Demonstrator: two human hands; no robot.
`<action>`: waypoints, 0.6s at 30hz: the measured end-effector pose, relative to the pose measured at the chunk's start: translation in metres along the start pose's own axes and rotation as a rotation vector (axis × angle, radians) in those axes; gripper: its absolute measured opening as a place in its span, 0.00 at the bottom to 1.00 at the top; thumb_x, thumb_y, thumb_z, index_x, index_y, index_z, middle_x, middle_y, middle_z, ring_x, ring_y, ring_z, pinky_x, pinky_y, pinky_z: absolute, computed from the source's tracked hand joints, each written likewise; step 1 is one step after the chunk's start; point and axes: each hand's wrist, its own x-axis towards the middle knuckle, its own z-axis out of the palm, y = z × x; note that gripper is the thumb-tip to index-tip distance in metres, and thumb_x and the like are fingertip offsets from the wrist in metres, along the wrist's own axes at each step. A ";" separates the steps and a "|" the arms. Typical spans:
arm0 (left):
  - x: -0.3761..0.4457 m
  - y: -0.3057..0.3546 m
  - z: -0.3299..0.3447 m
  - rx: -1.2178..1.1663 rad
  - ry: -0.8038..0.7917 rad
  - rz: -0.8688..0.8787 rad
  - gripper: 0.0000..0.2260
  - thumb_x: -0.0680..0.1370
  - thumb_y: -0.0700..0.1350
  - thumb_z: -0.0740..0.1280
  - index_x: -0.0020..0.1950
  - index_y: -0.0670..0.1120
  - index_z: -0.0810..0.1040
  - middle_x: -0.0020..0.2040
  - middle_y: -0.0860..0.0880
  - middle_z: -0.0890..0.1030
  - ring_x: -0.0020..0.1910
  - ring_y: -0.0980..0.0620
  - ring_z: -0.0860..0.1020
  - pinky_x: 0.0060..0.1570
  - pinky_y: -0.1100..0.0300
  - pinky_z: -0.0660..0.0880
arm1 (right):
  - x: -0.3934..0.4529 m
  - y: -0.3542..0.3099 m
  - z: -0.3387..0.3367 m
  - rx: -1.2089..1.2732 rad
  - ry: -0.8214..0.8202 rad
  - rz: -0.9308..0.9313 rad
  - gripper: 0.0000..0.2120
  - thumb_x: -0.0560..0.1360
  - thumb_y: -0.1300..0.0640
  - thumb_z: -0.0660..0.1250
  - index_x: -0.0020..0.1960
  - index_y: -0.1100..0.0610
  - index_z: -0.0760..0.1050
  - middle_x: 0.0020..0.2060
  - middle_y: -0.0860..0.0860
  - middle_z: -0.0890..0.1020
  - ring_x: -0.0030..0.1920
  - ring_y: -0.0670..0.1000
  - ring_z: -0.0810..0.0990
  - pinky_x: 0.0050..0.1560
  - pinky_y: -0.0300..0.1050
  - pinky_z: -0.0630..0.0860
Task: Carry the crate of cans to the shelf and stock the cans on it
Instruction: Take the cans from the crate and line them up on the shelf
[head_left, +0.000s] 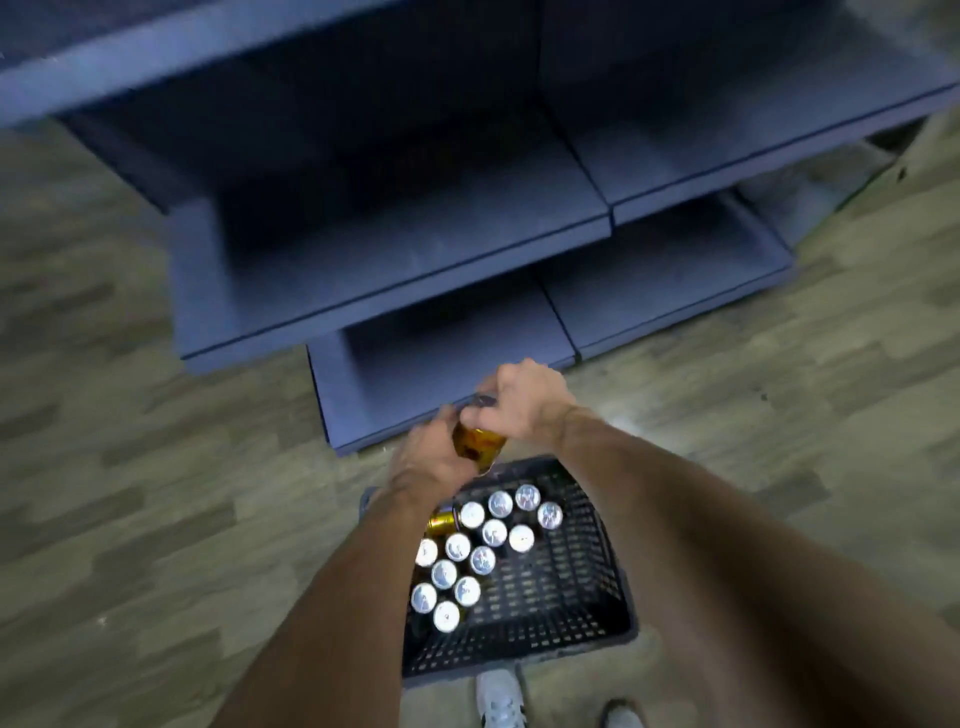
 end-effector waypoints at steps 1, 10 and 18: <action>-0.012 0.015 -0.023 -0.029 0.022 0.003 0.28 0.67 0.51 0.73 0.64 0.54 0.69 0.55 0.47 0.81 0.56 0.43 0.78 0.54 0.54 0.76 | -0.007 -0.011 -0.033 0.027 0.008 -0.033 0.25 0.65 0.30 0.63 0.51 0.45 0.83 0.48 0.52 0.85 0.53 0.58 0.81 0.47 0.45 0.74; -0.123 0.123 -0.209 -0.362 0.379 0.138 0.17 0.67 0.52 0.75 0.52 0.53 0.74 0.43 0.51 0.81 0.45 0.47 0.79 0.45 0.54 0.77 | -0.070 -0.090 -0.271 0.230 0.228 -0.102 0.29 0.59 0.33 0.64 0.56 0.41 0.82 0.50 0.46 0.84 0.51 0.52 0.81 0.51 0.45 0.78; -0.147 0.142 -0.330 -0.843 0.481 0.090 0.21 0.64 0.48 0.78 0.53 0.51 0.73 0.45 0.51 0.80 0.42 0.53 0.77 0.42 0.58 0.71 | -0.058 -0.178 -0.353 0.727 0.413 -0.116 0.20 0.64 0.38 0.73 0.49 0.50 0.81 0.47 0.49 0.83 0.50 0.52 0.80 0.51 0.48 0.77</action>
